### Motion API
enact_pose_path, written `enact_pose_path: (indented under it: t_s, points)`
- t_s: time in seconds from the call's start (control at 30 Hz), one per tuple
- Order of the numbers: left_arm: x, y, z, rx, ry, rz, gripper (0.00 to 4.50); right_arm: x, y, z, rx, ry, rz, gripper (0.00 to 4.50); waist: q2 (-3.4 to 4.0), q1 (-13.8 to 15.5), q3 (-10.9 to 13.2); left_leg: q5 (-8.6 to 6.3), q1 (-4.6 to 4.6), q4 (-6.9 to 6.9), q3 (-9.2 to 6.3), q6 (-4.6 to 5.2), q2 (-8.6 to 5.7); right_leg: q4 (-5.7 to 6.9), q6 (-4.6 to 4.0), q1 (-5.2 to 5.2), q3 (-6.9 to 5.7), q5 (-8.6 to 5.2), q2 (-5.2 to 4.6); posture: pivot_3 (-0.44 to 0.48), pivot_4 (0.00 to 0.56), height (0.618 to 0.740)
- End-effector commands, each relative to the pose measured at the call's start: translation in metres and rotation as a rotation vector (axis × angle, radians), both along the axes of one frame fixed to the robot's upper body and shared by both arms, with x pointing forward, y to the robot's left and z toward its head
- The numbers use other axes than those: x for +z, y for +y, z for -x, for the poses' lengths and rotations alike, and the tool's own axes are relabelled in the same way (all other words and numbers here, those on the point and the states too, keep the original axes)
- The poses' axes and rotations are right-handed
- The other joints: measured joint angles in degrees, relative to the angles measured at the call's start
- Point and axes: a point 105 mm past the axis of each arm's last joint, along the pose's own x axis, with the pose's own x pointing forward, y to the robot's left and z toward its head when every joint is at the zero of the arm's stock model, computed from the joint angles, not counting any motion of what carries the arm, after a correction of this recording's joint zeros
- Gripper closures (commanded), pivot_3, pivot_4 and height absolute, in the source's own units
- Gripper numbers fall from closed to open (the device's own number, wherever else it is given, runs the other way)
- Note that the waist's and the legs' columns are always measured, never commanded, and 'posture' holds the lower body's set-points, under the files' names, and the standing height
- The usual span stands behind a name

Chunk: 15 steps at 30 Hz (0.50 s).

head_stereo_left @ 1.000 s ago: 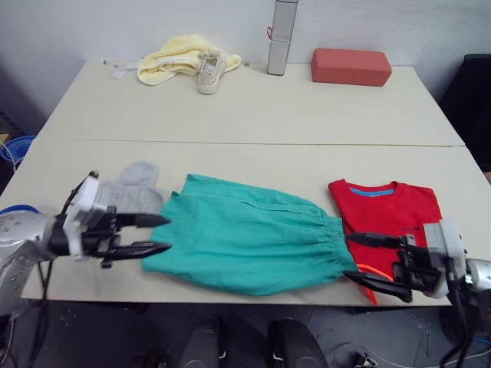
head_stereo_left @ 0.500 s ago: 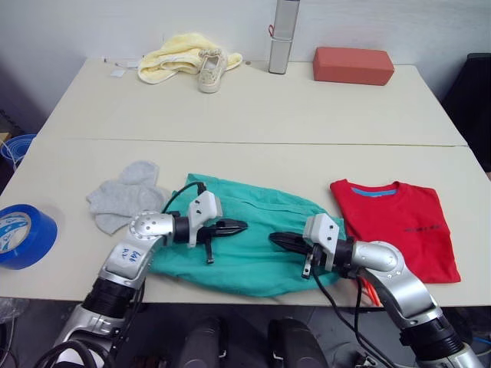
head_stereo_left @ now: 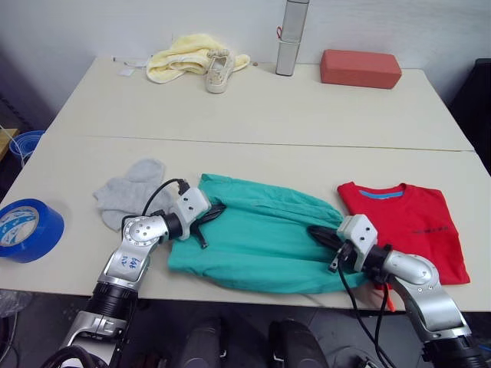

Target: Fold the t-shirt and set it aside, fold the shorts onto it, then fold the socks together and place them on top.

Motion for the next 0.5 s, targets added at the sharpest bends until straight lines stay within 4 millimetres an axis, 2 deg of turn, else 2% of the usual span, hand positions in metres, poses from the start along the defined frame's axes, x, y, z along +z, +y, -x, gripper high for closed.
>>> enact_pose_path:
  t_s: [0.03,0.13,0.23,0.27,0.4,0.5]
  points:
    - [0.021,-0.002,0.006,-0.06,-0.075,0.112,4.5,0.027,0.014,0.012,0.119,-0.066,-0.12,4.46,0.0,-0.07,0.0,0.0,-0.01,0.0,0.01,0.0,0.0,0.0,0.0,-0.01,0.0,0.0,0.0,0.0,0.15,0.74]
    - [0.033,-0.019,0.015,-0.183,-0.089,0.17,4.5,0.042,0.044,0.019,0.252,-0.074,-0.194,4.46,0.0,-0.21,0.0,0.0,-0.01,0.0,0.0,0.0,0.01,0.0,0.0,-0.02,-0.01,0.0,0.0,0.0,0.15,0.74]
    - [0.032,-0.031,0.015,-0.219,-0.089,0.142,4.5,0.054,0.066,0.023,0.349,-0.079,-0.249,4.46,0.0,-0.29,0.0,0.01,-0.01,-0.01,0.0,-0.03,0.03,0.01,0.0,-0.03,-0.02,0.0,0.04,0.0,0.15,0.74]
    - [0.03,-0.034,0.012,-0.214,-0.085,0.129,4.5,0.055,0.068,0.019,0.339,-0.084,-0.238,4.46,0.0,-0.27,0.0,0.01,0.0,-0.01,-0.01,-0.03,0.03,0.02,0.0,-0.03,-0.03,0.0,0.04,0.0,0.15,0.74]
    - [0.023,-0.043,-0.004,-0.16,-0.069,0.085,4.5,0.046,0.06,-0.009,0.195,-0.111,-0.134,4.46,0.0,0.05,0.0,0.01,-0.03,0.01,-0.01,-0.01,-0.01,0.02,0.01,-0.03,-0.06,0.01,0.03,0.0,0.15,0.74]
    - [0.016,-0.042,-0.017,-0.1,-0.044,0.057,4.5,0.036,0.039,-0.029,0.036,-0.097,-0.055,4.46,-0.01,-0.04,0.0,0.0,-0.05,0.03,-0.01,0.01,-0.04,0.02,0.01,-0.04,-0.08,0.01,0.01,0.0,0.15,0.74]
